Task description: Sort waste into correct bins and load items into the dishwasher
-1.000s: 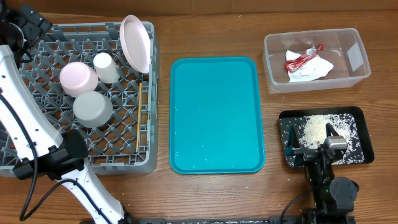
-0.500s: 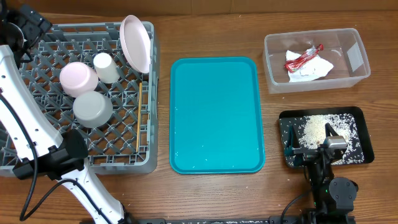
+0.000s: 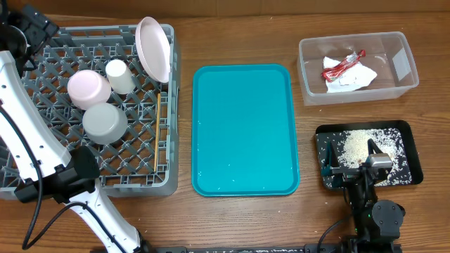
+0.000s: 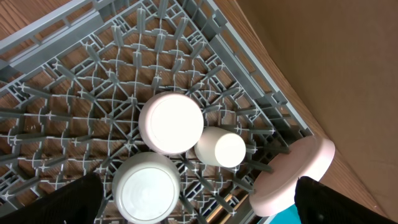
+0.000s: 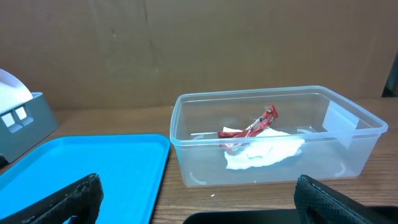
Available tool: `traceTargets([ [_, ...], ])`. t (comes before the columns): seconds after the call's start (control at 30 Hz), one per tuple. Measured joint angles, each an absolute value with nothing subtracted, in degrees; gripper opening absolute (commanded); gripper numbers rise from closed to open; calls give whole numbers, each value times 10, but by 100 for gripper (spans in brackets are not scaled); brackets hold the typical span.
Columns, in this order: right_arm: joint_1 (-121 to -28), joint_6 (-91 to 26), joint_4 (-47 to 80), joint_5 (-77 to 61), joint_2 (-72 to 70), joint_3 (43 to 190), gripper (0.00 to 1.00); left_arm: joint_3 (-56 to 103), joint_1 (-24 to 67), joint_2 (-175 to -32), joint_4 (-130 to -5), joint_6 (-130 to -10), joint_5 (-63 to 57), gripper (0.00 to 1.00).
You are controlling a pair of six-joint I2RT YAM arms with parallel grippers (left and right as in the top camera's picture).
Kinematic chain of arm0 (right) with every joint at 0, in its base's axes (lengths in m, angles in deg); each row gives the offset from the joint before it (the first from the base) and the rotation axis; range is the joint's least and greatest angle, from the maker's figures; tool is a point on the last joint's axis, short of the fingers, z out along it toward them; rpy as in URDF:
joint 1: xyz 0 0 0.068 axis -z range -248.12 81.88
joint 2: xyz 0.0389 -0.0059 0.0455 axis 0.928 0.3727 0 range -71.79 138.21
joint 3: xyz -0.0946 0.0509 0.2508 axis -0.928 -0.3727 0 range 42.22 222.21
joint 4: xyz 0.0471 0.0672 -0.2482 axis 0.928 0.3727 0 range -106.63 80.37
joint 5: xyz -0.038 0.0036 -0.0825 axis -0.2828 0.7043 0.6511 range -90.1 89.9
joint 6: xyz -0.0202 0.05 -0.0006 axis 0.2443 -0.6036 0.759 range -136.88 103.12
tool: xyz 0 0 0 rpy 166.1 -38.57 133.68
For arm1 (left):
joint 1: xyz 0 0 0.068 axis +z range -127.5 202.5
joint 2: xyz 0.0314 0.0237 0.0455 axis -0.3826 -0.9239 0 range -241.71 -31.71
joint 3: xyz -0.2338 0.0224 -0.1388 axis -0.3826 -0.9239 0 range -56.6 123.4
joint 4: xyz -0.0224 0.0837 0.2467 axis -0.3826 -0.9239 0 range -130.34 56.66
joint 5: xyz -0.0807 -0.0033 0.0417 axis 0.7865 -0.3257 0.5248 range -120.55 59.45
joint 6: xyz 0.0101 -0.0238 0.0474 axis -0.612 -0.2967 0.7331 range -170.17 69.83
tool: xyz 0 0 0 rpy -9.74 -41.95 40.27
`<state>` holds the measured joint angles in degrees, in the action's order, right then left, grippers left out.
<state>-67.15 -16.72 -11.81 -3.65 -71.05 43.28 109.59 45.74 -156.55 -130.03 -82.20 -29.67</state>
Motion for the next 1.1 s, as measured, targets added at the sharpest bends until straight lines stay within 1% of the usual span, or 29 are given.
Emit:
traceTargets([
  [0.47, -671, -169, -118, -37, -711, 433, 100, 1096, 457, -1565, -1300, -815, -296, 100],
  [0.63, -671, -168, -118, -37, -711, 433, 100, 1072, 450, -1559, -1298, -796, -273, 100],
  [0.7, -671, -169, -118, -37, -711, 433, 100, 1021, 436, -1544, -1296, -790, -274, 100],
  [0.83, -671, -169, -118, -37, -711, 433, 100, 882, 391, -1499, -1261, -784, -312, 100],
  [0.97, -671, -169, -118, -37, -711, 433, 100, 735, 335, -1444, -1168, -762, -355, 100],
  [1.1, -671, -169, -119, -36, -711, 433, 100, 589, 287, -1376, -1042, -713, -374, 100],
])
